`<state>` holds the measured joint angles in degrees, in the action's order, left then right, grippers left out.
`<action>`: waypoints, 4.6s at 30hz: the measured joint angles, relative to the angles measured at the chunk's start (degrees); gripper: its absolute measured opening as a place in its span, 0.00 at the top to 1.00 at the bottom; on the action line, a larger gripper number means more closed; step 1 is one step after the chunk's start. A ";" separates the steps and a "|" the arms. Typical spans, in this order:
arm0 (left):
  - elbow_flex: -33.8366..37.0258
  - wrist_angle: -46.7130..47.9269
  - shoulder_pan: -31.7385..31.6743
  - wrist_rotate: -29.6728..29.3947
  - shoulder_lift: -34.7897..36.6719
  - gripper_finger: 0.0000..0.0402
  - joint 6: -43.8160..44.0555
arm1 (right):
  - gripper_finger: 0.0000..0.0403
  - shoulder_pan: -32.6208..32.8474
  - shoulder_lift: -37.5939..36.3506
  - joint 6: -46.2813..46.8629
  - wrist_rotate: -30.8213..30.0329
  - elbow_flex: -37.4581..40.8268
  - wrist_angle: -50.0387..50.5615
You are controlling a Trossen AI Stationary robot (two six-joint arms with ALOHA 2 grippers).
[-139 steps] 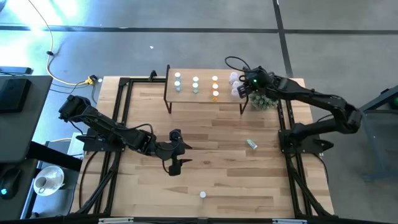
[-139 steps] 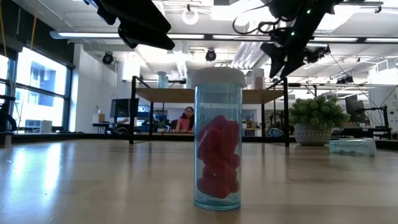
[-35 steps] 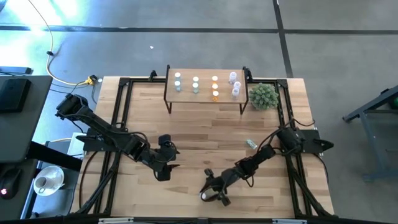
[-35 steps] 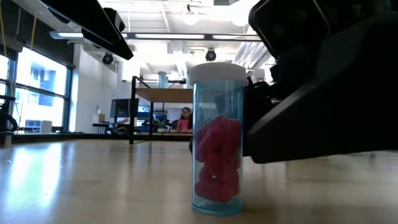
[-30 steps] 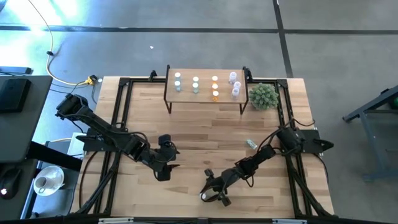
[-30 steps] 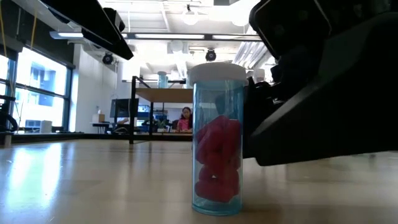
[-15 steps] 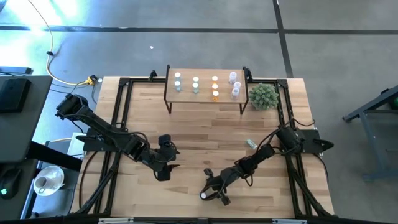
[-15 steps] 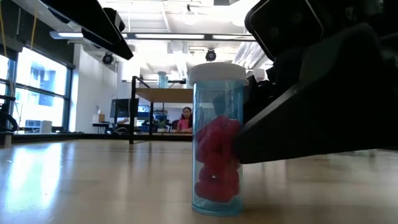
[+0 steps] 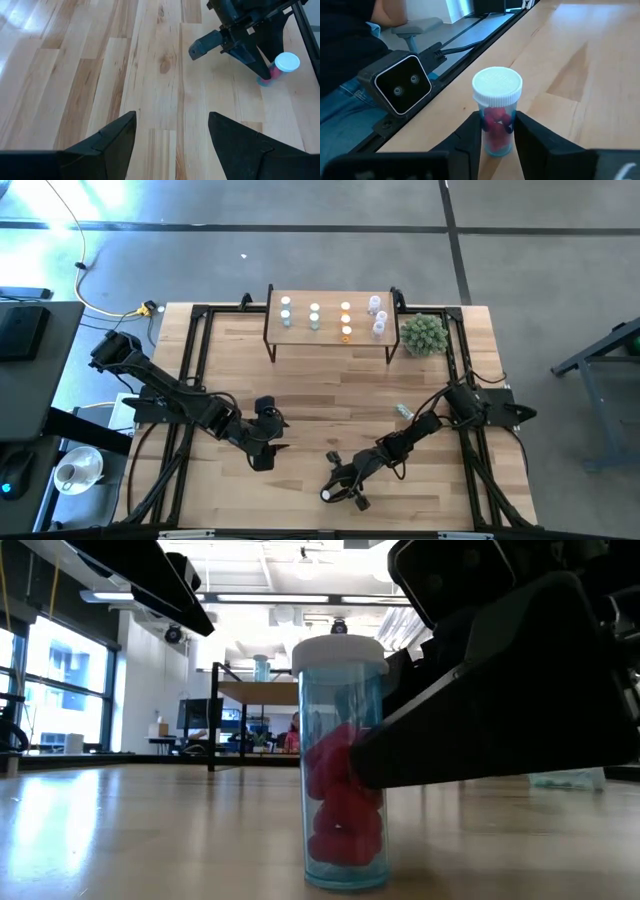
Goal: Pick and place medicine bottles onto shelf by color
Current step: Put the blue pill bottle on the shelf aligned with the other blue pill bottles
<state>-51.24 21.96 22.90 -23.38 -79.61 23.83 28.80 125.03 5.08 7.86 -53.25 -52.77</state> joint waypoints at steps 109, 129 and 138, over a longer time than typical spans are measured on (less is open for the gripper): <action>0.04 -19.65 -2.19 -5.22 -3.65 0.68 -7.55 | 0.78 -18.67 -22.51 -0.61 2.25 -7.74 34.53; 0.02 -19.09 -2.16 -5.34 -3.65 0.72 -7.55 | 0.69 -17.81 -22.53 -0.61 -0.97 -7.76 34.55; -0.08 -16.82 -2.29 -5.68 -2.72 0.72 -7.60 | 0.56 -18.60 -25.50 1.10 -1.60 -7.79 41.00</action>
<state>-51.33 5.13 20.61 -29.05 -82.34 16.23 10.20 99.54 6.19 6.26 -61.05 -11.77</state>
